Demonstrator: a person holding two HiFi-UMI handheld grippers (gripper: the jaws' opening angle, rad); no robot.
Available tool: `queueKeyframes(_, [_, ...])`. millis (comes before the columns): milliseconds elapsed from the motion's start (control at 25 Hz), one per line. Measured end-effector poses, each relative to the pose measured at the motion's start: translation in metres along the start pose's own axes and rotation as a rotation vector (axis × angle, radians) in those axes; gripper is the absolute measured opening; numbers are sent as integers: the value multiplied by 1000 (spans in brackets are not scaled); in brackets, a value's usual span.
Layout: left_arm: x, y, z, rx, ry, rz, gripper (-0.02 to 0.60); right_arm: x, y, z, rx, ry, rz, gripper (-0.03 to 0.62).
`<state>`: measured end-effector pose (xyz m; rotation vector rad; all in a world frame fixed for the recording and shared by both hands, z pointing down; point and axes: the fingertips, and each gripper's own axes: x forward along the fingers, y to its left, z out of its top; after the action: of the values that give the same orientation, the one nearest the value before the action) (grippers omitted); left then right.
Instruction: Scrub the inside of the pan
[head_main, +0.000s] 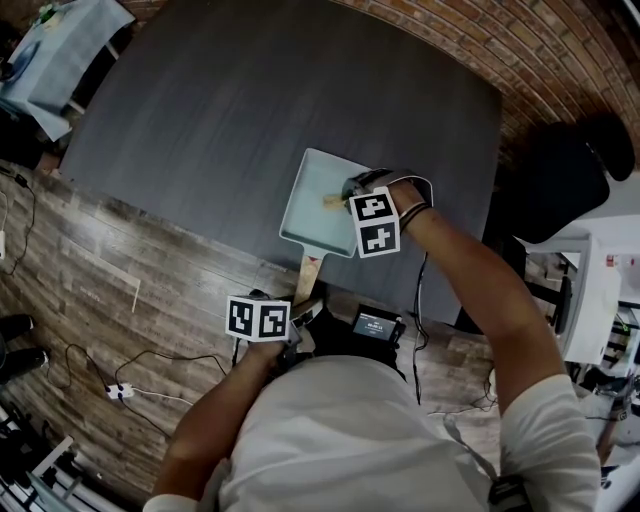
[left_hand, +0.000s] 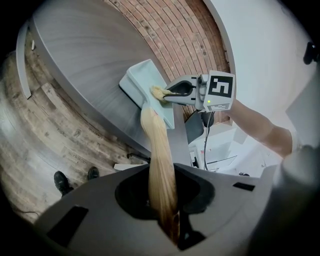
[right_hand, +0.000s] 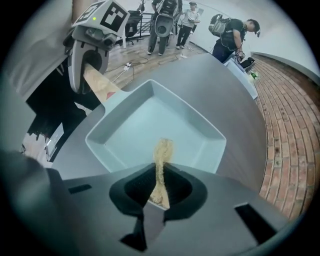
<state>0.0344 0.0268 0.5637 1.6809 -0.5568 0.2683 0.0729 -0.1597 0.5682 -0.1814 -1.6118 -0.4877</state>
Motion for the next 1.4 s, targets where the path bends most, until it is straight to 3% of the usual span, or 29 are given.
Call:
queueKeyframes(640, [0, 2, 1, -4, -20, 16, 63, -9, 52, 39, 144, -118, 85, 49])
queueKeyframes(1200, [2, 1, 1, -8, -20, 15, 64, -18, 67, 59, 430, -247, 217, 49])
queueKeyframes(1400, [4, 1, -1, -9, -12, 9, 64, -20, 63, 63, 455, -271, 228, 49])
